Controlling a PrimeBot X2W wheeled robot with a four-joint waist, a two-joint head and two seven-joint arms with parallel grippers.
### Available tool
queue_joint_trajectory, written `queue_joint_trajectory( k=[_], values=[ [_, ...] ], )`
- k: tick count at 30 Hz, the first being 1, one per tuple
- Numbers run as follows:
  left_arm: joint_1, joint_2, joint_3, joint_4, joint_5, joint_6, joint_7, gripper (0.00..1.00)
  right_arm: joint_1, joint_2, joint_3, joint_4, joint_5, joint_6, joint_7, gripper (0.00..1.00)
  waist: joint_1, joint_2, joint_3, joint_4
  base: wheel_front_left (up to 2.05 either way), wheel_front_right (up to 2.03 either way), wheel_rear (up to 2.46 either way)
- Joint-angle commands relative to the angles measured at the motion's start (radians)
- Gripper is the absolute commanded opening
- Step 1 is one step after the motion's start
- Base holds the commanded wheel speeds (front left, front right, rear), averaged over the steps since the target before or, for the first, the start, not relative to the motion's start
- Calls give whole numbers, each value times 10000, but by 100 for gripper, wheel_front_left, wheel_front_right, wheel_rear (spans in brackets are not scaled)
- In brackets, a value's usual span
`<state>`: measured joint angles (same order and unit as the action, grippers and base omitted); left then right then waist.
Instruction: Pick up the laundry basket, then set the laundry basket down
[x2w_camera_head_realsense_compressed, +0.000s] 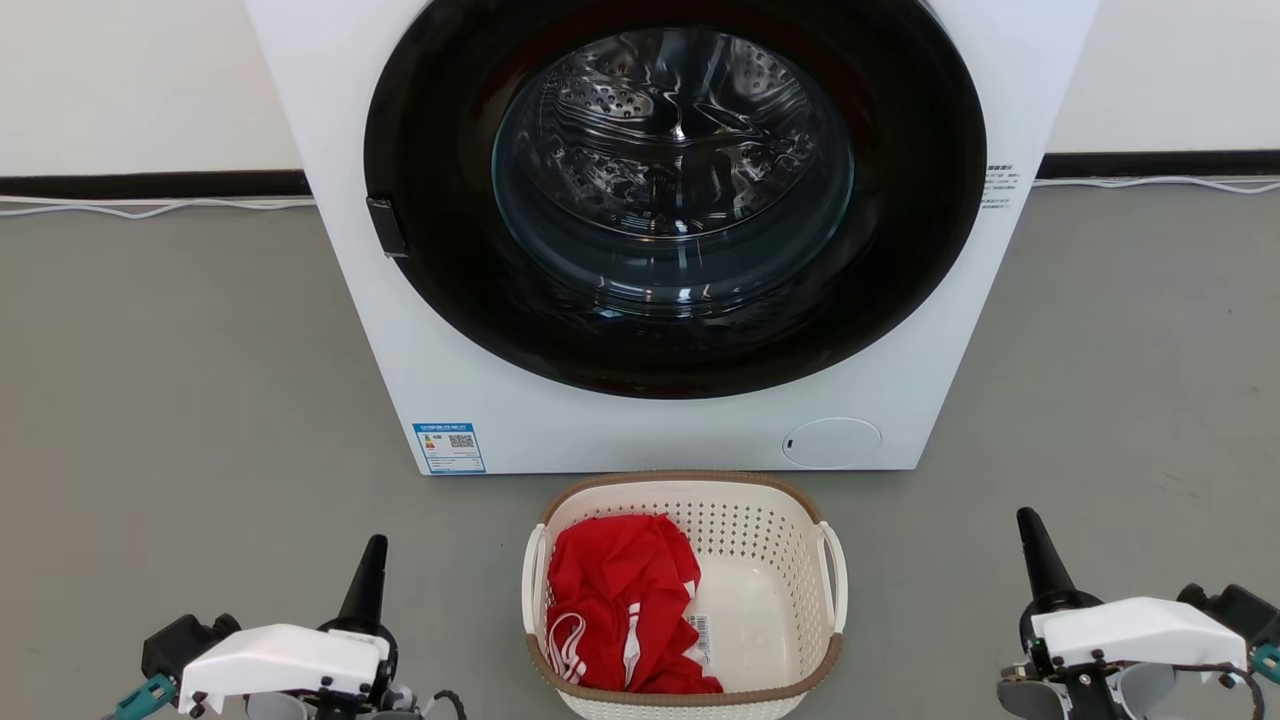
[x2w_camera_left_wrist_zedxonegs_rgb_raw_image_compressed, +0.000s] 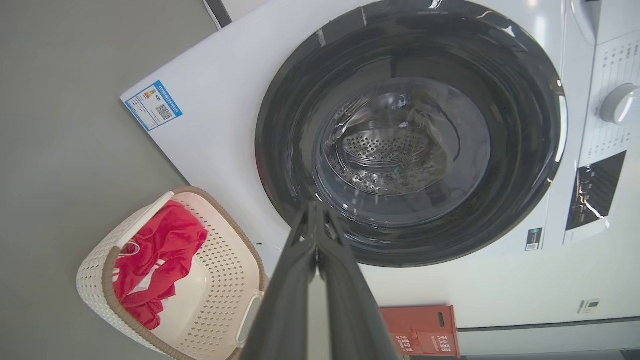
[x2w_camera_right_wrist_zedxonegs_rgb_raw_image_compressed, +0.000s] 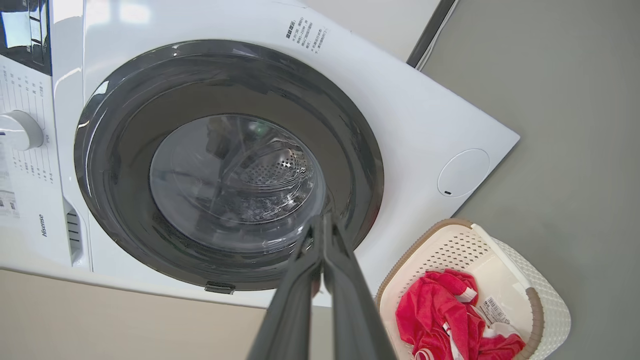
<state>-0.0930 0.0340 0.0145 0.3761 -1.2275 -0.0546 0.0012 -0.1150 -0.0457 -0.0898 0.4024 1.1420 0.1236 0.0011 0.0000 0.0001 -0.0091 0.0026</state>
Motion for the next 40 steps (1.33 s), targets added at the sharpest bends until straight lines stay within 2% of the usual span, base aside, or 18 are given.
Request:
queue_joint_trajectory(
  k=[1, 32, 40],
  values=[
    [-223, 118, 278, -352, -236, -111, 94, 0, -144, -39, 129, -360, 269, 51, 90, 0, 0, -1, 2, 0, 0, 0, 0],
    [-162, 156, 900, -1178, -3328, -674, 984, 0, 42, -44, -187, -1413, 4078, 68, 980, 0, 0, -1, 105, -23, 0, 0, 0],
    [-152, 162, 996, -1306, -3809, -761, 1122, 0, 71, -45, -236, -1576, 4670, 71, 1119, 0, 0, -1, 121, -26, 0, 0, 0]
  ],
)
